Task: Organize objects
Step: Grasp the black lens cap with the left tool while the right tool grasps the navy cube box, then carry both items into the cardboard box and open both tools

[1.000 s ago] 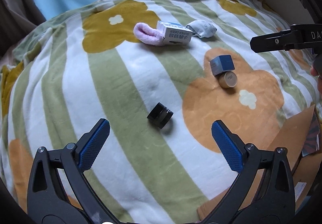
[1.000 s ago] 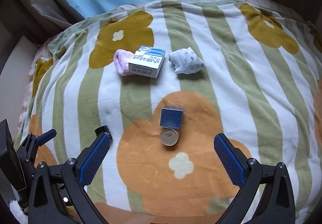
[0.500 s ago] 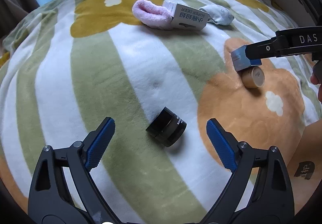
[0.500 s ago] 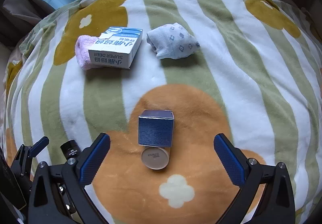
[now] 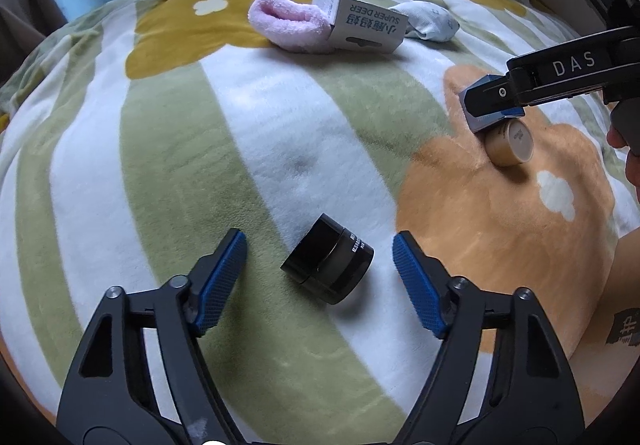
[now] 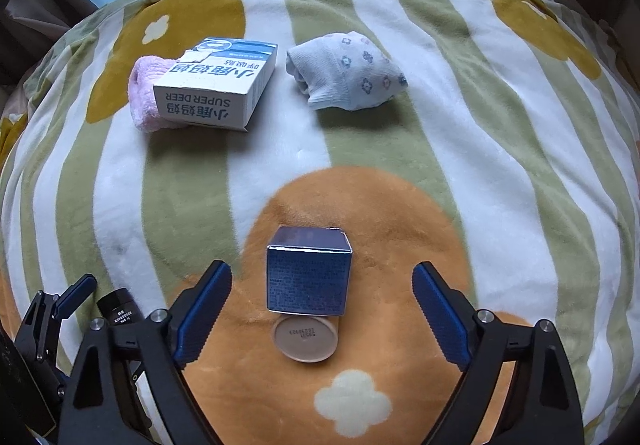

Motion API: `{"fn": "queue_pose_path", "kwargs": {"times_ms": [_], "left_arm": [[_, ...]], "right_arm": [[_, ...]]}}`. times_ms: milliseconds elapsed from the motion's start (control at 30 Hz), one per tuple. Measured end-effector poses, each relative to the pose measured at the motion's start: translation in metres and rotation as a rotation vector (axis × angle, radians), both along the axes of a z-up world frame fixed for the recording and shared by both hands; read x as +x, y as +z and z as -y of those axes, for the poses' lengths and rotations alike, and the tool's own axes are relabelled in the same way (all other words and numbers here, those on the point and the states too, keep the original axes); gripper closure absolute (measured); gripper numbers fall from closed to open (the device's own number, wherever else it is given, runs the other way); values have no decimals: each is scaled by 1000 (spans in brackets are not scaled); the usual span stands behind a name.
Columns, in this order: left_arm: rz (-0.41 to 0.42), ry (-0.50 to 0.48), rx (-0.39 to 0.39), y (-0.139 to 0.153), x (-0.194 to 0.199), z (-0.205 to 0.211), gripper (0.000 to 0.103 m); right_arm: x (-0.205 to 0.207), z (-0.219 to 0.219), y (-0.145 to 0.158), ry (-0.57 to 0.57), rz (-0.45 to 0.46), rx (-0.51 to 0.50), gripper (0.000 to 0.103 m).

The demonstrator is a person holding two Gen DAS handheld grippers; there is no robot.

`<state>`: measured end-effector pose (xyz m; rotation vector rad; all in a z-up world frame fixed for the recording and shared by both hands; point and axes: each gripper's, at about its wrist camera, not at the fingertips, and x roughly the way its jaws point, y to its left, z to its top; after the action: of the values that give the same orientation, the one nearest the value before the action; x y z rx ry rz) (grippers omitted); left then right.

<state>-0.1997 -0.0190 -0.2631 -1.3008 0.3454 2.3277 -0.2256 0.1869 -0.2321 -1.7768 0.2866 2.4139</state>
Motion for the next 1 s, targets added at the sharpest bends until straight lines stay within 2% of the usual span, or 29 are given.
{"fn": "queue_pose_path", "kwargs": {"times_ms": [33,67,100,167,300,367,400,700,900,1000], "left_arm": [[1,-4,-3,-1,0,0,38],[0,-8,-2,-1,0,-1,44],[-2,-12,-2,-1,0,-1,56],[2,-28,-3,-1,1,-3,62],[-2,-45,-8,-1,3,-3,62],[2,-45,-2,0,2,-2,62],[4,-44,1,1,2,-2,62],[3,-29,30,18,4,1,62],[-28,-12,40,52,12,3,62],[-44,4,54,74,19,5,62]], "right_arm": [[-1,1,-1,2,6,0,25],[-2,1,-3,4,12,1,30],[-2,1,-4,5,15,1,32],[-3,0,-5,5,20,-2,41],[-3,-2,-6,2,19,-14,54],[-2,-4,-5,5,8,-43,65],[-2,-5,-5,6,5,-47,68],[4,-9,17,37,-37,-47,68],[21,-4,40,68,-69,-52,68],[14,5,56,93,-89,-57,68]]}}
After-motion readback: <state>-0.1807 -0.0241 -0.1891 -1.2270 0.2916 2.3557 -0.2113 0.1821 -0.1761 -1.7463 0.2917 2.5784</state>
